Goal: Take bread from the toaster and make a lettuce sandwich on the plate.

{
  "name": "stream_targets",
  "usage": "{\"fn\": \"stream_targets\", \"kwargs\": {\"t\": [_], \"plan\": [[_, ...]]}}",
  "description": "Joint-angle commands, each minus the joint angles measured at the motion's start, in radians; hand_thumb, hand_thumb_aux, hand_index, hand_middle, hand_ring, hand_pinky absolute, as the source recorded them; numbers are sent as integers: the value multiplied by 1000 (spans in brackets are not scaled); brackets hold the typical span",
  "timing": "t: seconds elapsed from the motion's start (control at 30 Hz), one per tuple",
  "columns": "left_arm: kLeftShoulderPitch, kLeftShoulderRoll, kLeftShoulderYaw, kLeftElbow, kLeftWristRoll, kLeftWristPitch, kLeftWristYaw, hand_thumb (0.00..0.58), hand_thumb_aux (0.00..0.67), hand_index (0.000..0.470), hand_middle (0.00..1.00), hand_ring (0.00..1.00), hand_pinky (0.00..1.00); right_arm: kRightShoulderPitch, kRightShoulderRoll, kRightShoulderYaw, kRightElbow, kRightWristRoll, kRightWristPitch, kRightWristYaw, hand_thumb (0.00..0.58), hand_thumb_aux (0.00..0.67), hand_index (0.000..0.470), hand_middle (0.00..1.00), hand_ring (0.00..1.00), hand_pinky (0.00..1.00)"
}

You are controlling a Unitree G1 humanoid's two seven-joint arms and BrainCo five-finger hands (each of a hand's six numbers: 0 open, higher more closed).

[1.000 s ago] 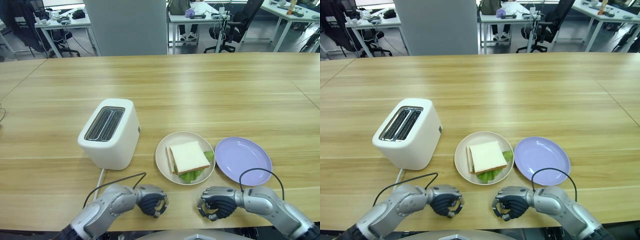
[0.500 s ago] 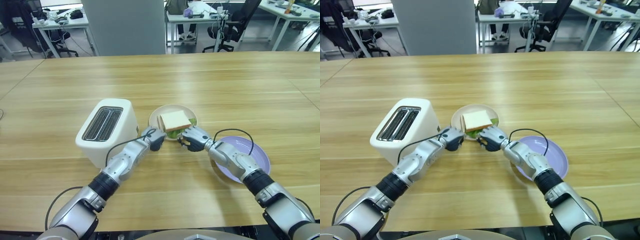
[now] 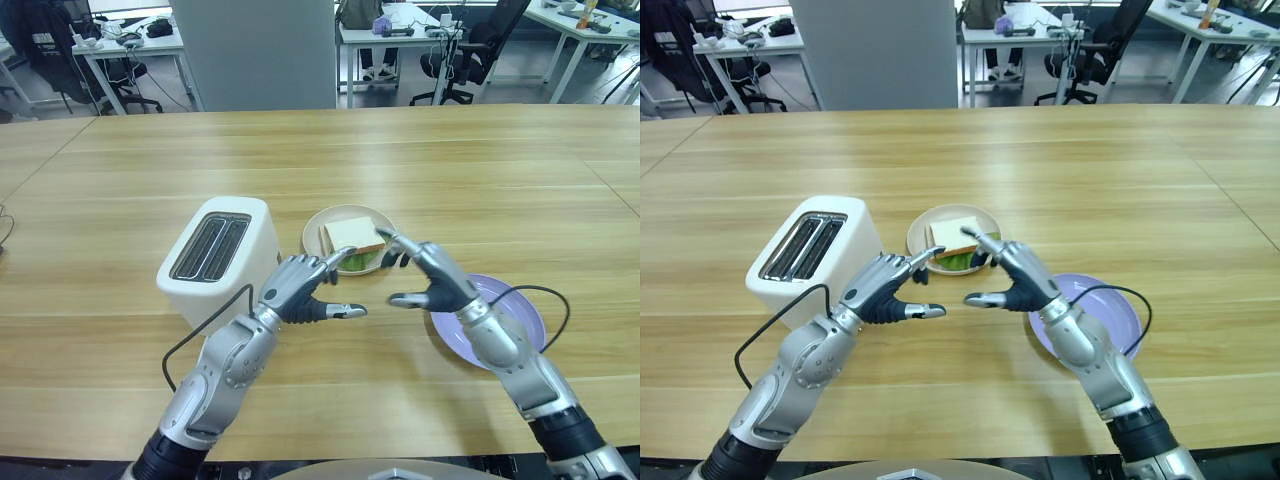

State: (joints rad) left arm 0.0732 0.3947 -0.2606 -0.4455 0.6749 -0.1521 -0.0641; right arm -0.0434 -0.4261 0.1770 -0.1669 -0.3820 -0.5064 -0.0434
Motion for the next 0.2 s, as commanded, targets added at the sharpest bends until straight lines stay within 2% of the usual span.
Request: {"fn": "stream_targets", "kwargs": {"t": [0.03, 0.2], "plan": [[35, -33, 48, -28, -18, -86, 109, 0, 0, 0, 0, 0, 0, 60, 32, -57, -61, 30, -40, -27, 0, 0, 0, 0, 0, 0], [17, -51, 65, -26, 10, -215, 209, 0, 0, 0, 0, 0, 0, 120, 79, -105, -36, -3, -135, -94, 0, 0, 0, 0, 0, 0]]}}
